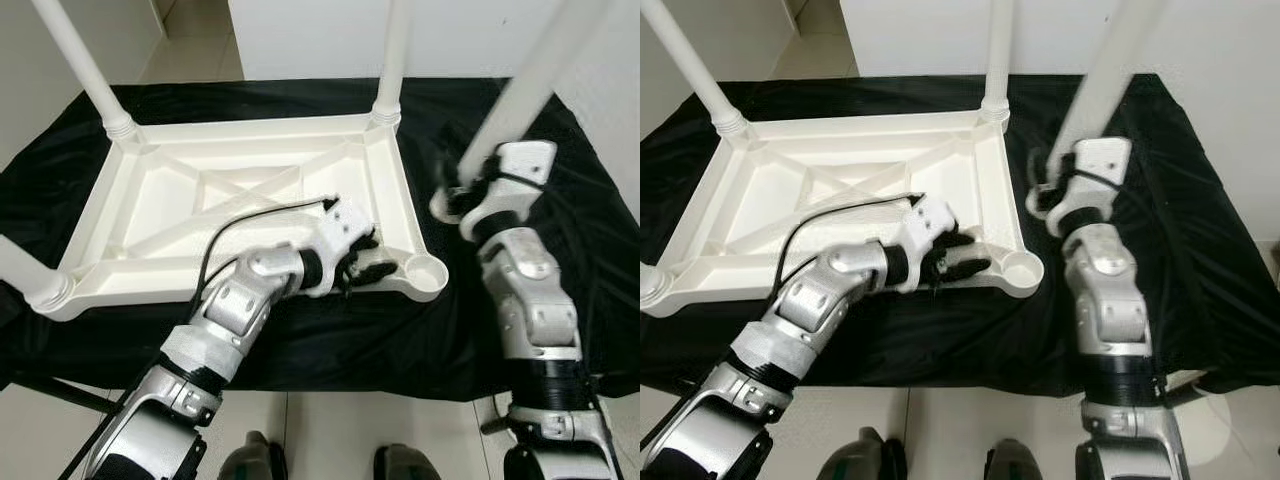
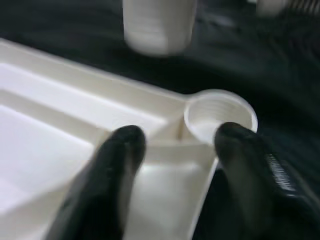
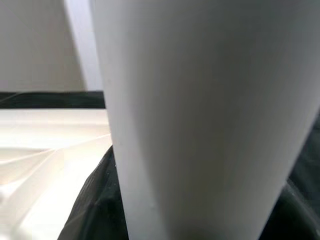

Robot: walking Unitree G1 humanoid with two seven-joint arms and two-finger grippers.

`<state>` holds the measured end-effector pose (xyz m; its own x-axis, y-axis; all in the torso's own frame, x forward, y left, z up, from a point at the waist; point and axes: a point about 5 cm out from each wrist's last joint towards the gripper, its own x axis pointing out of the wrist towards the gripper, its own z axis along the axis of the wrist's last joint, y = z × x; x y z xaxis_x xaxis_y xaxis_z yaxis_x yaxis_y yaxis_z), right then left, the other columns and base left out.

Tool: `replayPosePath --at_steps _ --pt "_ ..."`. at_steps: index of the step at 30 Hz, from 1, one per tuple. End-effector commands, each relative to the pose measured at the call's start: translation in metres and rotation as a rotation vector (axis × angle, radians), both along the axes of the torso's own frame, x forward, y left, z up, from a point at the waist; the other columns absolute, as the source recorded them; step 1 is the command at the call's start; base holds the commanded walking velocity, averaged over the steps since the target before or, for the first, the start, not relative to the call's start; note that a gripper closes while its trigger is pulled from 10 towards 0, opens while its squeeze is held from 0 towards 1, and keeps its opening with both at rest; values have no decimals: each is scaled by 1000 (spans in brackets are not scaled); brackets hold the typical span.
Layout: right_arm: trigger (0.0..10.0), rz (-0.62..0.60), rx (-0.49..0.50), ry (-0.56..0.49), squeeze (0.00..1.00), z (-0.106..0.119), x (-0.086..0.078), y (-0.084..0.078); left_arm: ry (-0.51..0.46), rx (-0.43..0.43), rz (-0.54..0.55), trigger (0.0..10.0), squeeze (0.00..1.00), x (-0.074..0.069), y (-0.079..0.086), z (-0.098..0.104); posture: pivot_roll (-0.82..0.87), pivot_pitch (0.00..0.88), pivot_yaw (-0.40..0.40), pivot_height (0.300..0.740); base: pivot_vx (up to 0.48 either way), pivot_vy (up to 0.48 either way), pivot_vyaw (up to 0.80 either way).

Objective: Building children table

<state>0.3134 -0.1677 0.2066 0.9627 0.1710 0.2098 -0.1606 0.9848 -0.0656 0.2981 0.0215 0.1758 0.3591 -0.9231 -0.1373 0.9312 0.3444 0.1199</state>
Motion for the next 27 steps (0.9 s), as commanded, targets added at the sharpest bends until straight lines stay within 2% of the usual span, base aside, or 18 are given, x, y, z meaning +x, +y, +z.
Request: replayPosePath --at_steps 1,2,4,9,14,17,19,27 --pt "10000 21 2 2 0 0 -2 4 -9 -13 67 10000 1000 1 4 2 -95 67 81 740 0 0 0" --pt "10000 35 3 12 0 -3 -4 8 -17 -34 48 10000 0 -2 4 9 -92 67 76 740 0 0 0" --pt "10000 56 8 29 0 -8 -6 13 -32 -61 27 10000 0 -7 5 18 -90 68 72 740 0 0 0" --pt "10000 100 2 49 0 -16 -14 24 -20 -97 40 10000 0 -11 7 21 -87 69 63 740 0 0 0" --pt "10000 118 18 48 0 -18 -24 28 8 -82 129 10000 0 -13 22 4 -94 71 61 740 0 0 0" --pt "10000 116 14 46 0 -19 -27 29 7 -86 145 10000 0 -15 26 2 -96 74 57 740 0 0 0" --pt "10000 100 9 41 0 -21 -34 26 -31 -97 172 10000 0 -19 35 2 -97 75 51 740 0 0 0" --pt "10000 66 0 58 0 -25 -36 16 -35 -121 176 10000 0 -25 43 3 -98 77 45 740 0 0 0"
